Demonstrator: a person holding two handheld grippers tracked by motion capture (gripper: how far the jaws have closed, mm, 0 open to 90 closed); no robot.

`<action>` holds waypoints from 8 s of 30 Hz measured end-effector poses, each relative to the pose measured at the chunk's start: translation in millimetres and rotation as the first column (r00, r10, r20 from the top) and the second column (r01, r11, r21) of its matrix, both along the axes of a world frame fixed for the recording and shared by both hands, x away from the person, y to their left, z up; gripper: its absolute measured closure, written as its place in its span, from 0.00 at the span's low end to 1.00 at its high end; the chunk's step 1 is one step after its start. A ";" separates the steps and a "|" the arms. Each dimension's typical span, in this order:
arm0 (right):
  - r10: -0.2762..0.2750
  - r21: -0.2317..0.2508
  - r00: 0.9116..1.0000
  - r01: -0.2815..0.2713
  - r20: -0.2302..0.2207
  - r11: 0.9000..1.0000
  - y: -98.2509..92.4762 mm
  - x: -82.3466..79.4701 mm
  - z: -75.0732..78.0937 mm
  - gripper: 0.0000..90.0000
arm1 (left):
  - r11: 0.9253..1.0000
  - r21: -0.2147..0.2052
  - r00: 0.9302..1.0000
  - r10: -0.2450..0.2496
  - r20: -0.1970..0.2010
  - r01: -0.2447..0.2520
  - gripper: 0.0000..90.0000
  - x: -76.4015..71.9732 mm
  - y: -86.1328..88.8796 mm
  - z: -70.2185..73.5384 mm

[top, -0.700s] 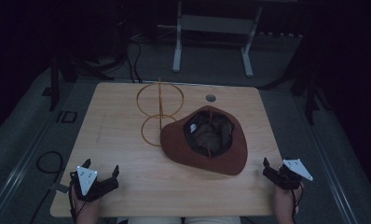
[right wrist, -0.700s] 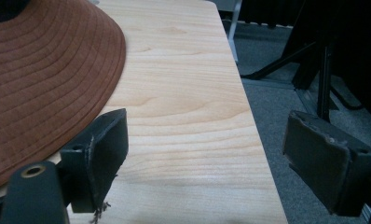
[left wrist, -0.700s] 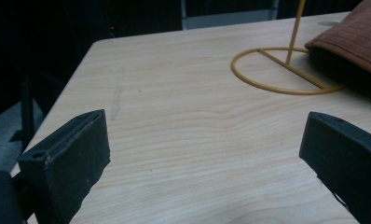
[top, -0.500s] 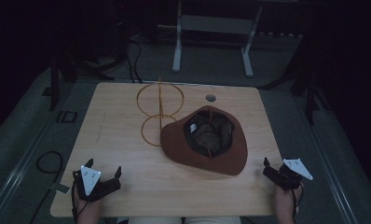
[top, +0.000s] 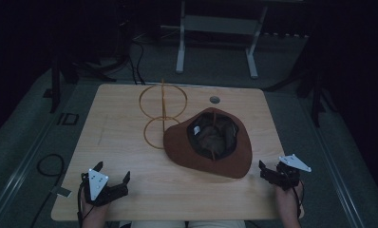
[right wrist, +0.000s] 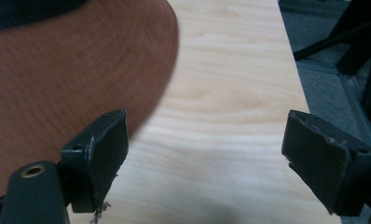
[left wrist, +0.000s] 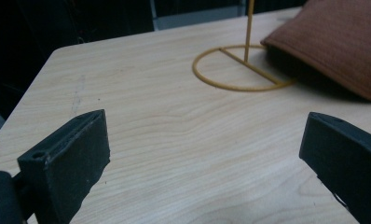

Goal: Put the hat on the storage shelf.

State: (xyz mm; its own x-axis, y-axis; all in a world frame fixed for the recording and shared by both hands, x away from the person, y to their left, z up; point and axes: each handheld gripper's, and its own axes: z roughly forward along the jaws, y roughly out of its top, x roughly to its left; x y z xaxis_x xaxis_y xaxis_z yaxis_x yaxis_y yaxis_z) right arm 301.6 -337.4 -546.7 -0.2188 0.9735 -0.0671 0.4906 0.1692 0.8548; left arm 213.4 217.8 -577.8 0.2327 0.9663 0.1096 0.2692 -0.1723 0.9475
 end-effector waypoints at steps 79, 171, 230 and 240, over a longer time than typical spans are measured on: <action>-0.031 -0.139 0.969 -0.003 -0.244 0.990 124.0 166.1 11.8 0.93 | 0.990 -0.037 0.977 -0.140 -0.161 0.136 0.02 -3.0 -18.2 6.6; 0.318 0.191 0.948 -0.317 0.030 0.929 95.9 -5.0 103.3 0.72 | 0.927 0.143 0.930 -0.321 -0.178 0.347 0.96 106.7 -202.5 120.4; 0.874 0.157 0.386 -0.922 0.294 0.355 136.3 -39.3 100.6 0.50 | 0.641 0.203 0.628 -0.767 0.133 0.740 0.96 23.7 -168.6 138.5; 0.839 0.210 0.464 -0.884 0.285 0.418 136.0 -29.6 105.1 0.73 | 0.673 0.192 0.661 -0.739 0.134 0.714 0.95 26.4 -170.8 141.0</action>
